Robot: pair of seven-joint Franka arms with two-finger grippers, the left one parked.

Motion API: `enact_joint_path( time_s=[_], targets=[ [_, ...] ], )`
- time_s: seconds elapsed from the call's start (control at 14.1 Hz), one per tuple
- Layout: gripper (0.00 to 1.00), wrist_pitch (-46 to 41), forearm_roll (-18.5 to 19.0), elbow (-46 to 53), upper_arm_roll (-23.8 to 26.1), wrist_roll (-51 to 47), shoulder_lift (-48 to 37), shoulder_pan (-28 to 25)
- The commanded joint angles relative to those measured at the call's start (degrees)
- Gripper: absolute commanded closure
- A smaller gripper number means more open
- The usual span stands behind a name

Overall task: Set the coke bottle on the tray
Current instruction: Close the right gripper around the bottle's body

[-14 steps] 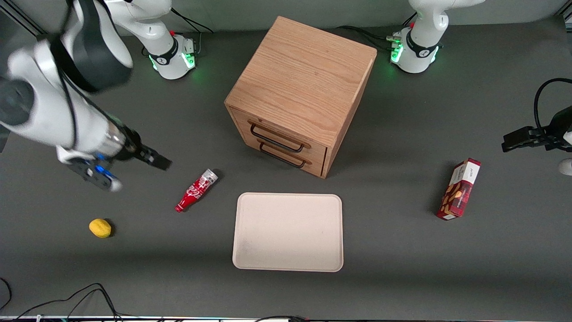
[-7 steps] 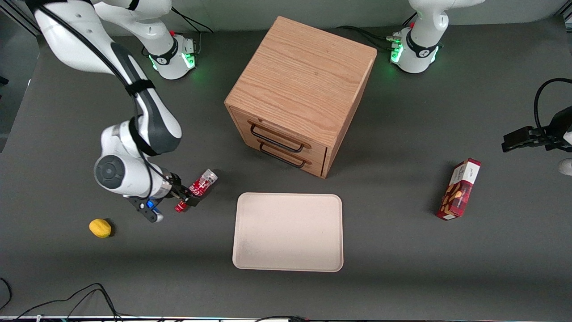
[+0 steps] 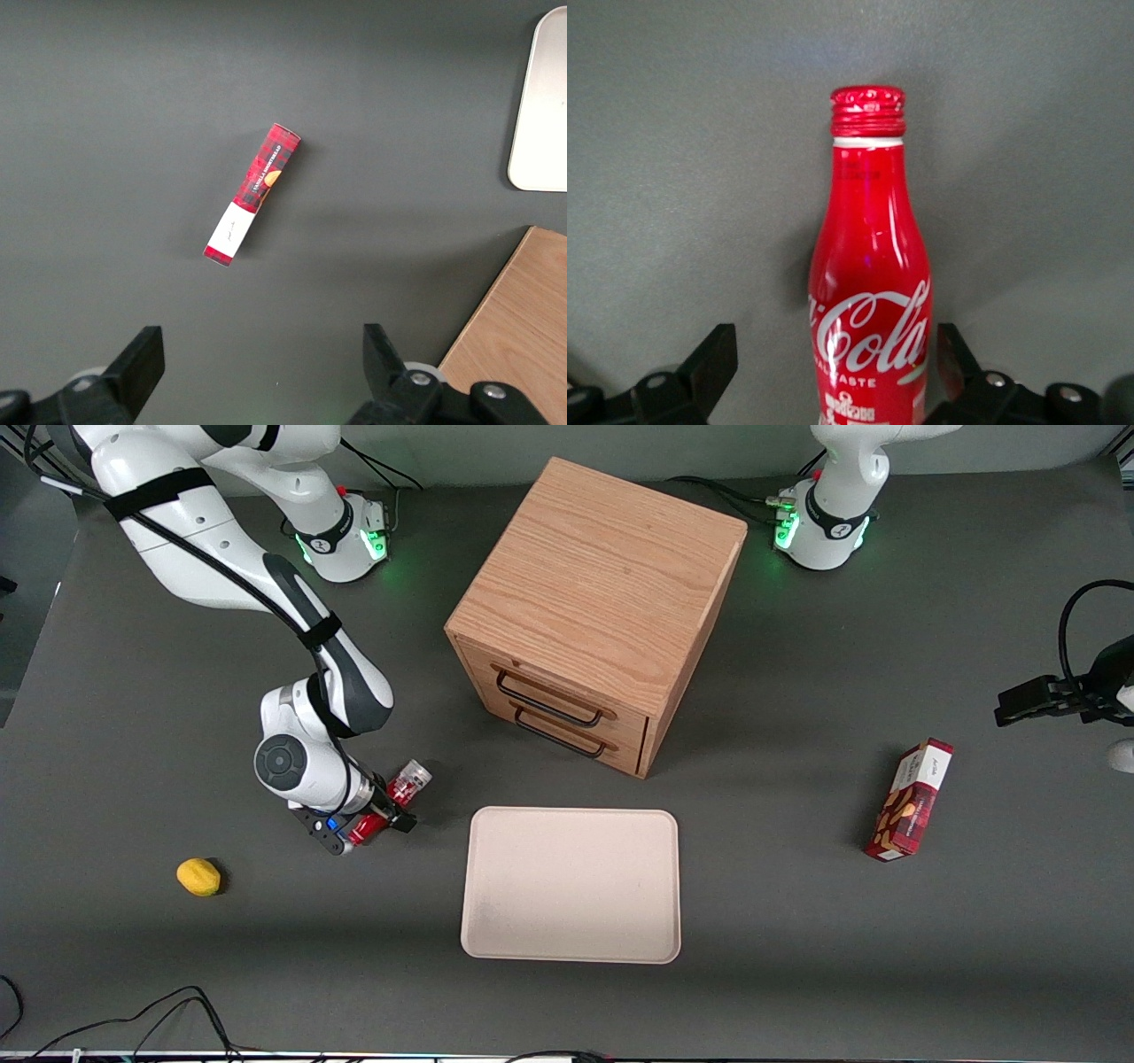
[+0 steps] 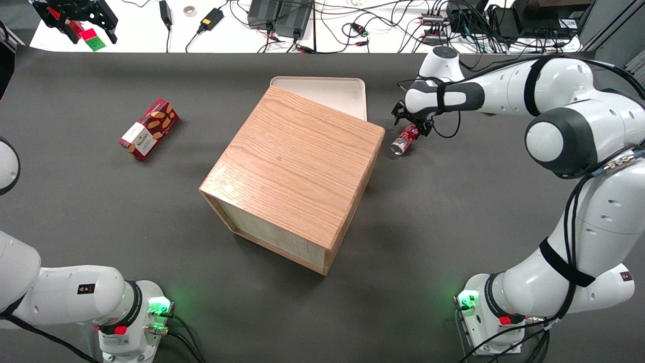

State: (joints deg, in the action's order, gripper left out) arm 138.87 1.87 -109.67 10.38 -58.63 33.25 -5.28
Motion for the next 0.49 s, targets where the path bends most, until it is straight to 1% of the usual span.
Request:
enact_joint_path(
  time_s=[0.0, 0.42],
  targets=[
    [0.99, 1.9, 1.4, -1.1, 0.1, -2.2, 0.2, -0.2],
    [1.00, 1.0, 1.4, -0.3, 0.1, -1.4, 0.0, -0.1]
  ],
)
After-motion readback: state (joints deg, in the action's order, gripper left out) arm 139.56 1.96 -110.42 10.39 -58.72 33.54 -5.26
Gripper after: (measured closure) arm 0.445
